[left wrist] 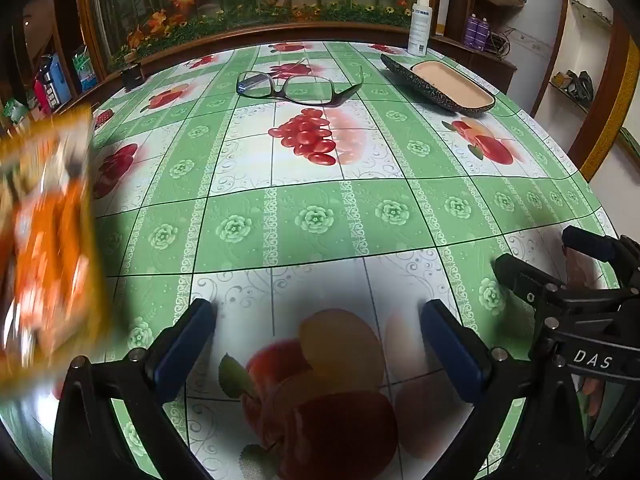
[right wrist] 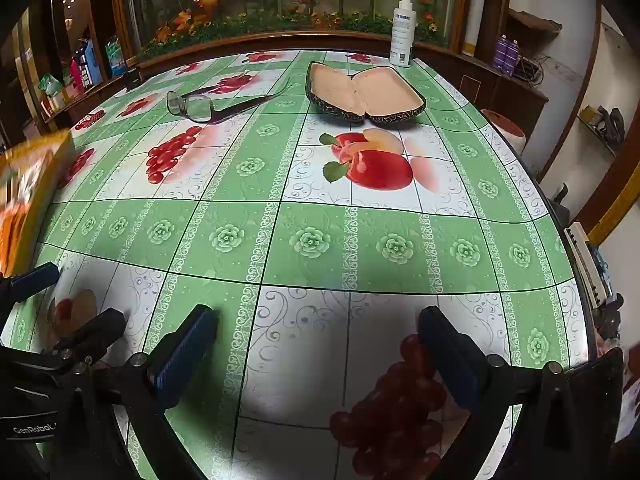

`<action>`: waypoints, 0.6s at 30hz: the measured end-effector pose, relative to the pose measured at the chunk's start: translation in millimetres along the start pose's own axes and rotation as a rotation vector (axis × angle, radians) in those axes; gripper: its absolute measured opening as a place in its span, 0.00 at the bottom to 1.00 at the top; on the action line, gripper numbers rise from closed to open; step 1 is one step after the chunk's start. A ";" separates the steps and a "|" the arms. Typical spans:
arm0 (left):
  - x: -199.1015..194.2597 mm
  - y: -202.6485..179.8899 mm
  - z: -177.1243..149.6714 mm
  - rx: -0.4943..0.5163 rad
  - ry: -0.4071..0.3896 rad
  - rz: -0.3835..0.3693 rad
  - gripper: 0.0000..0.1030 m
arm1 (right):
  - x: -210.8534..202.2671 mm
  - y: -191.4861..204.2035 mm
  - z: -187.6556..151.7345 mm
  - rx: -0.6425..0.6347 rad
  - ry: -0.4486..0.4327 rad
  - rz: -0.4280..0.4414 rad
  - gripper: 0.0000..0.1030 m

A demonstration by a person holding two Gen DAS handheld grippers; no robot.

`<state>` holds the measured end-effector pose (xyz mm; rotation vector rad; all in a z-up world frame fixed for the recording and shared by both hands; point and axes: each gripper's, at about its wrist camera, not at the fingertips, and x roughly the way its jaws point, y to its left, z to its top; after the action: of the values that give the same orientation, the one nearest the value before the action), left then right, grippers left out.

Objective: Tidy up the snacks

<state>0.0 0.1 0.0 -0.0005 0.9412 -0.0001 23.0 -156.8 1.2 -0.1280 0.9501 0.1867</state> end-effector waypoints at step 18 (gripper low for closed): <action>-0.5 -0.3 -0.3 0.002 0.000 -0.002 1.00 | -2.0 3.0 0.0 0.004 -0.002 0.000 0.99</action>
<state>-0.6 -0.2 0.2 0.0001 0.9412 -0.0029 21.2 -154.1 2.8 -0.1236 0.9489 0.1851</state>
